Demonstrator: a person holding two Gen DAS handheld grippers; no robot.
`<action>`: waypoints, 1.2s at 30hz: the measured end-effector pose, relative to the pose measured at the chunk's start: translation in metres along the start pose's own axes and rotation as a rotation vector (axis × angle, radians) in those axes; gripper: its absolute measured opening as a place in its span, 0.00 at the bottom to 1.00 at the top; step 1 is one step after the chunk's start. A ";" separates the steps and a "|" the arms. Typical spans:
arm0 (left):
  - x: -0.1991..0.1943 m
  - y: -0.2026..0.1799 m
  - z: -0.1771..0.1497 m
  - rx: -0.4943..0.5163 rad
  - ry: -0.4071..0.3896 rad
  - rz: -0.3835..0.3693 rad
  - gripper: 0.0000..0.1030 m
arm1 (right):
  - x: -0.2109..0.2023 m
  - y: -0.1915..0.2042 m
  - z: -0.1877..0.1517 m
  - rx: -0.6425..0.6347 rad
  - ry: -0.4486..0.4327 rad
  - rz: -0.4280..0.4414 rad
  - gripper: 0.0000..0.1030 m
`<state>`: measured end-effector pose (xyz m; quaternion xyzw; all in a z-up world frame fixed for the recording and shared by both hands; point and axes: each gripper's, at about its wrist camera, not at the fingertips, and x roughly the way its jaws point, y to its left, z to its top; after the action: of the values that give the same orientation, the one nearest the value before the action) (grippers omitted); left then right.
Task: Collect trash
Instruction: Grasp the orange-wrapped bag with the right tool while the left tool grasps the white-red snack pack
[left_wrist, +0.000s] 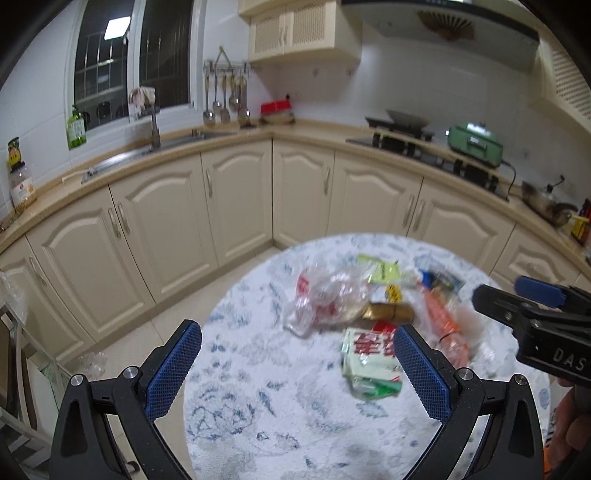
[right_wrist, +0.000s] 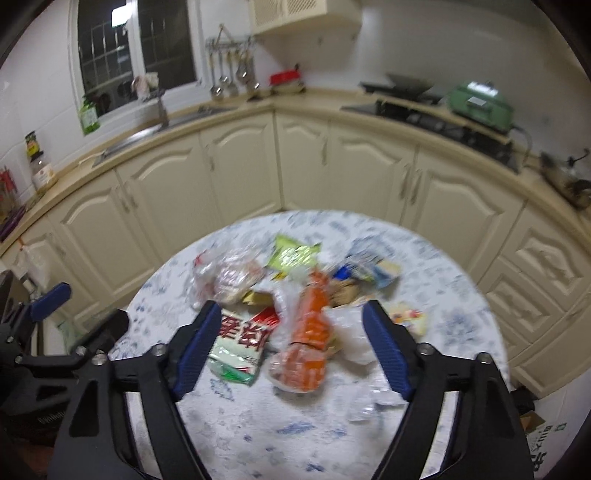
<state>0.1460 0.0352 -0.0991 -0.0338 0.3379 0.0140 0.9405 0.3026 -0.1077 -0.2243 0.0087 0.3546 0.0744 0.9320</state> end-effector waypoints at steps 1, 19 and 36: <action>0.006 0.001 -0.001 0.002 0.014 0.001 0.99 | 0.009 0.003 0.000 -0.003 0.016 0.017 0.72; 0.081 -0.025 -0.002 0.035 0.131 -0.044 0.99 | 0.112 -0.049 -0.003 0.112 0.227 0.124 0.53; 0.177 -0.069 -0.018 0.106 0.256 -0.064 0.96 | 0.132 -0.041 -0.001 -0.069 0.228 0.069 0.33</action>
<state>0.2749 -0.0339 -0.2218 0.0038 0.4543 -0.0386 0.8900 0.4045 -0.1291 -0.3147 -0.0198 0.4549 0.1193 0.8823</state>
